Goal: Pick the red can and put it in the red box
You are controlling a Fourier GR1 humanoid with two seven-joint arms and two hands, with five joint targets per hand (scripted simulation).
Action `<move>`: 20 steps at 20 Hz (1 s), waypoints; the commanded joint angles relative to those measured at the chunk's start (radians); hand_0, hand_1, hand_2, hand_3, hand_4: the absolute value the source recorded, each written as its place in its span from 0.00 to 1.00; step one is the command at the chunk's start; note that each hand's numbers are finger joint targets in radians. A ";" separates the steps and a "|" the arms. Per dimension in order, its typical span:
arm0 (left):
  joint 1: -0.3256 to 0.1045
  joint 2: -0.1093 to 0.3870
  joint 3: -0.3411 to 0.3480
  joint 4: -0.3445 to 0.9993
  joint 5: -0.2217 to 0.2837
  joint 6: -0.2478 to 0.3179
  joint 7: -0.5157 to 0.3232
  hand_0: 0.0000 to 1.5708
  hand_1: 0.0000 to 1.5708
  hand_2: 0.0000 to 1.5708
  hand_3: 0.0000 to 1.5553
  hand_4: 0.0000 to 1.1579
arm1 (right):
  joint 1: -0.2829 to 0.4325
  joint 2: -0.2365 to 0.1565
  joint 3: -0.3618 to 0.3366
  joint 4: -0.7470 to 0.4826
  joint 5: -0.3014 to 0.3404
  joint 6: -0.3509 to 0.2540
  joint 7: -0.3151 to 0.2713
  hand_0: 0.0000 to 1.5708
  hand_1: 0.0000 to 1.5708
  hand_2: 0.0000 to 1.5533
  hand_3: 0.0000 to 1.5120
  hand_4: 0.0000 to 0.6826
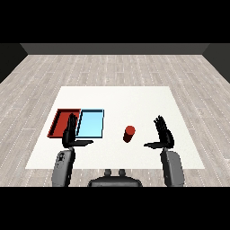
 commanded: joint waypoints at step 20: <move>-0.062 -0.026 -0.010 0.029 0.018 0.014 0.038 0.00 0.00 0.00 0.00 0.00 | -0.140 0.100 0.154 0.225 0.011 -0.123 -0.061 0.00 0.00 0.00 0.00 0.00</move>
